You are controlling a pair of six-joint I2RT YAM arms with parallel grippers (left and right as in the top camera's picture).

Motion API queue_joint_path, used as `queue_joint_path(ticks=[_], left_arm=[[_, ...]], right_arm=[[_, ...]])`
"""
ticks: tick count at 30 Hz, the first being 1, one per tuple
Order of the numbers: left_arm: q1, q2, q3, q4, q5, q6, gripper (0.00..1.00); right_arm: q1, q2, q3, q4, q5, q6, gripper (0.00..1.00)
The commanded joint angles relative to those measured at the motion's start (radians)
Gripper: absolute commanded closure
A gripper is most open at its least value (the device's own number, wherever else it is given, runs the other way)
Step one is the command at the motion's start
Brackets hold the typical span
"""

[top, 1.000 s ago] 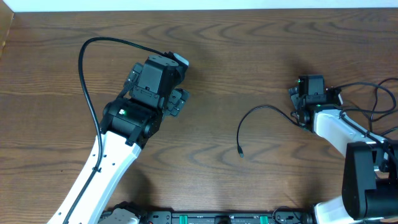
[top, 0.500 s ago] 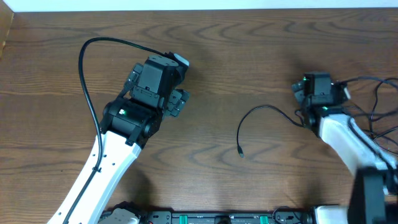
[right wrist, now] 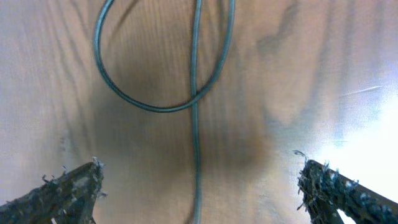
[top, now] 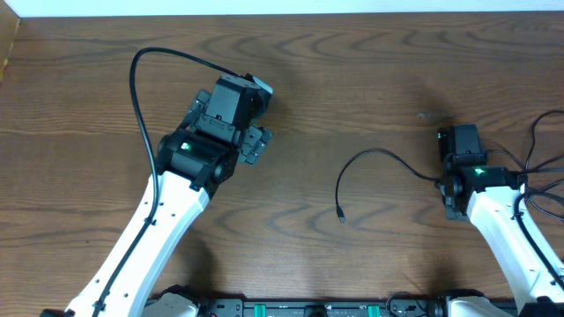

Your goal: Untangle cables

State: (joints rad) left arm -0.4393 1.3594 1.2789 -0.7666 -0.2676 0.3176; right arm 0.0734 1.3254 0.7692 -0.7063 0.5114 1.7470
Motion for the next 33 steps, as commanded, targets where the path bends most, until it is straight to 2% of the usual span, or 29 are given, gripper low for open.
queue_joint_path(ticks=[1,9,12,19,26,33], left_arm=[[0.002,0.001,0.002,-0.003,-0.002,-0.006,0.02],[0.002,0.001,0.002,-0.003,-0.002,-0.006,0.02],[0.002,0.000,0.002,-0.003,-0.003,-0.006,0.02],[0.002,0.001,0.002,-0.003,-0.003,-0.006,0.02],[0.002,0.001,0.002,-0.003,-0.003,-0.006,0.02],[0.002,0.000,0.002,-0.003,-0.003,-0.005,0.02]], right_arm=[[0.006,0.040,-0.050,0.058,0.043,0.062,0.01],[0.006,0.220,-0.095,0.264,0.001,0.056,0.01],[0.006,0.289,-0.095,0.379,-0.037,-0.005,0.01],[0.006,0.354,-0.095,0.535,-0.112,-0.039,0.01],[0.003,0.360,-0.095,0.530,-0.110,-0.037,0.01],[-0.010,0.360,-0.096,0.408,-0.003,0.021,0.01]])
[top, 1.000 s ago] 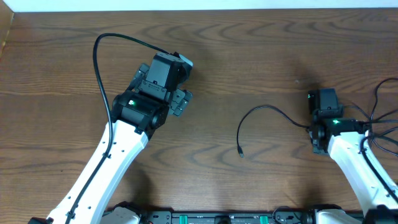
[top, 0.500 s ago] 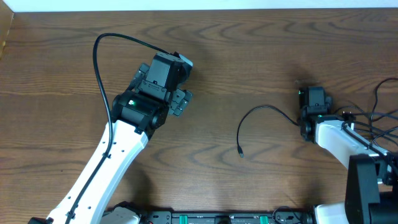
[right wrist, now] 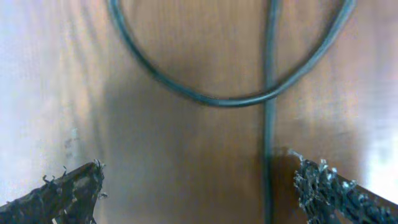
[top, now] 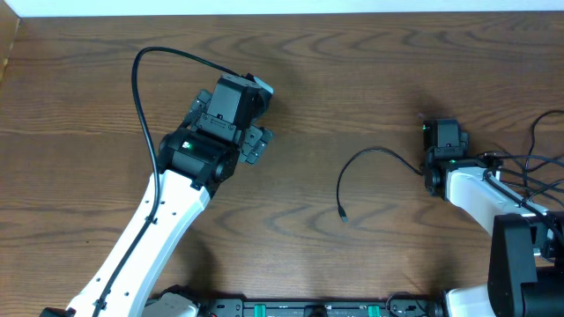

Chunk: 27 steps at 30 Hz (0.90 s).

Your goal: Untangle cables

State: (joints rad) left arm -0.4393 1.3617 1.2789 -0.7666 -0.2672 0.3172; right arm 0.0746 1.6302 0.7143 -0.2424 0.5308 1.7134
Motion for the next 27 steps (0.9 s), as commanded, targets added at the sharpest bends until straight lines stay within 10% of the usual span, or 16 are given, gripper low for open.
queue_joint_path(ticks=[1,5,8,13,27], left_arm=[[0.002,-0.002,0.002,-0.003,-0.003,-0.005,0.02],[0.002,-0.002,0.002,-0.003,-0.003,-0.005,0.02],[0.002,-0.002,0.002,-0.003,-0.003,-0.005,0.02],[0.002,-0.002,0.002,-0.003,-0.003,-0.005,0.02],[0.002,-0.002,0.002,-0.003,-0.003,-0.005,0.02]], right_arm=[[-0.016,0.055,-0.041,-0.067,-0.002,0.055,0.01],[-0.047,0.055,-0.041,-0.090,0.040,0.055,0.01],[-0.095,0.055,-0.041,-0.092,0.008,0.055,0.24],[-0.127,0.055,-0.042,-0.099,-0.014,0.055,0.34],[-0.169,0.059,-0.043,-0.107,-0.014,0.082,0.23]])
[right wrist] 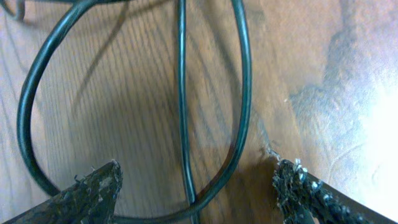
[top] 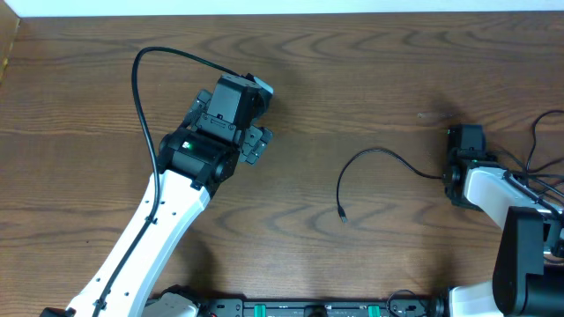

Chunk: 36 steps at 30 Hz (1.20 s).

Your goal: Untangle cables

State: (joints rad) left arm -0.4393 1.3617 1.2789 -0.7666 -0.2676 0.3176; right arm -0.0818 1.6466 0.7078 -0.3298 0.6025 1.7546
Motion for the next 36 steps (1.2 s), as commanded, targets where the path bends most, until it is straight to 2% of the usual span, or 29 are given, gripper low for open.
queue_joint_path(ticks=[1,3,6,12,15,18,26,32,36], left_arm=[[0.002,-0.002,0.002,-0.003,-0.003,-0.006,0.02],[0.002,-0.002,0.002,-0.003,-0.003,-0.006,0.02],[0.002,-0.002,0.002,-0.003,-0.003,-0.006,0.02],[0.002,-0.002,0.002,-0.003,-0.003,-0.006,0.02],[0.002,-0.002,0.002,-0.003,-0.003,-0.006,0.02],[0.002,-0.002,0.002,-0.003,-0.002,-0.006,0.02],[0.002,-0.002,0.002,-0.003,-0.003,-0.006,0.02],[0.002,-0.002,0.002,-0.003,-0.003,-0.005,0.02],[0.002,-0.002,0.002,-0.003,-0.003,-0.006,0.02]], right_arm=[[-0.013,0.042,-0.037,-0.019,-0.085,0.040,0.24],[-0.017,0.042,-0.037,-0.014,-0.085,0.048,0.24],[-0.023,0.042,-0.037,0.004,-0.085,0.048,0.17],[-0.023,0.043,-0.037,0.005,-0.085,0.048,0.12],[-0.022,0.057,-0.037,0.004,-0.094,0.049,0.06],[-0.022,0.095,-0.037,0.005,-0.108,0.094,0.02],[-0.022,0.217,-0.037,0.116,-0.108,0.076,0.08],[-0.021,0.216,-0.037,0.208,-0.148,0.081,0.03],[-0.021,0.216,-0.037,0.216,-0.228,0.092,0.13]])
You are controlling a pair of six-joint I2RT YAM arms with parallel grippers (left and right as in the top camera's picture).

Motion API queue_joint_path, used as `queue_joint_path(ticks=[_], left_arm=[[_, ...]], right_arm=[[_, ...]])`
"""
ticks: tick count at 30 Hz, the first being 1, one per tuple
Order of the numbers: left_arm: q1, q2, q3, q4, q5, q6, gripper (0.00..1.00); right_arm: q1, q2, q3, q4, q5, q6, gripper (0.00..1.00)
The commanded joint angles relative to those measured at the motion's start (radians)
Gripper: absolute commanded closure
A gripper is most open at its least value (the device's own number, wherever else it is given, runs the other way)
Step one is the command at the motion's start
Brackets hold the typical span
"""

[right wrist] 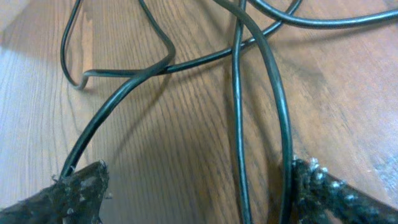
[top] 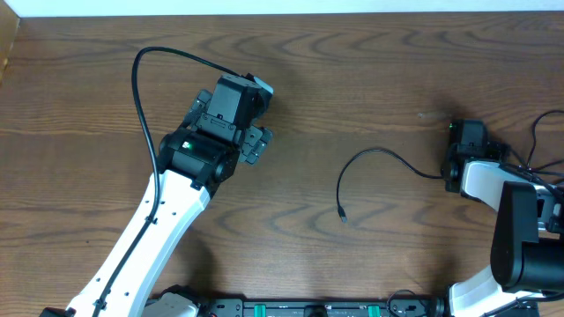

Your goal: Untangle cables

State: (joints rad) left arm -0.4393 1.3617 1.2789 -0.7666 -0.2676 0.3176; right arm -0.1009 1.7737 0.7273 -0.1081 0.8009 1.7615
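A thin black cable point(top: 379, 155) curves across the brown table point(top: 352, 53). Its free plug end point(top: 342, 214) lies mid-table, and its other end runs under my right gripper point(top: 460, 158). In the right wrist view that gripper point(right wrist: 196, 196) is open just above the wood. Two dark strands point(right wrist: 236, 124) run between its fingertips point(right wrist: 320, 186), one close against the right fingertip. A kinked strand point(right wrist: 124, 78) crosses them farther out. My left gripper point(top: 254, 92) hangs over the left half, far from the cable; its jaws do not show.
More black leads point(top: 542, 163) bunch at the table's right edge beside the right arm. The left arm's own lead point(top: 137, 79) arcs over the far left. The table's far edge point(top: 282, 12) meets a white wall.
The right gripper has turned a little at about the same spot. Its camera showed a single cable loop with a strand through it; now it looks on several crossing strands. It is still open.
The open right gripper stood over a strand crossing a loop. It was then farther left along the cable, then back to the right. Now it is over the crossing strands. The cable's free end and the left arm have stayed put.
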Motion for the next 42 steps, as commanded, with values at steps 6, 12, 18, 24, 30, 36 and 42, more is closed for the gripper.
queue_joint_path(ticks=[6,12,18,24,30,36,42], left_arm=[[0.002,-0.002,0.002,-0.003,-0.003,-0.005,0.02],[0.002,-0.002,0.002,-0.003,-0.003,-0.005,0.02],[0.002,-0.002,0.002,-0.003,-0.003,-0.005,0.02],[0.002,-0.002,0.002,-0.003,-0.003,-0.005,0.02],[0.002,-0.002,0.002,-0.003,-0.003,-0.005,0.02],[0.002,-0.002,0.002,-0.002,-0.003,-0.005,0.02],[0.002,-0.002,0.002,0.024,-0.003,-0.005,0.02]], right_arm=[[-0.002,0.088,-0.056,-0.030,-0.600,0.056,0.15],[-0.002,0.065,-0.056,0.074,-0.575,0.036,0.13],[-0.002,-0.019,-0.056,0.092,-0.587,0.167,0.06],[-0.002,-0.083,-0.056,0.122,-0.624,0.265,0.07],[-0.008,-0.108,-0.056,0.108,-0.455,0.233,0.08],[-0.041,-0.108,-0.056,0.045,-0.411,0.230,0.08],[-0.038,-0.108,-0.056,0.051,-0.747,0.173,0.08]])
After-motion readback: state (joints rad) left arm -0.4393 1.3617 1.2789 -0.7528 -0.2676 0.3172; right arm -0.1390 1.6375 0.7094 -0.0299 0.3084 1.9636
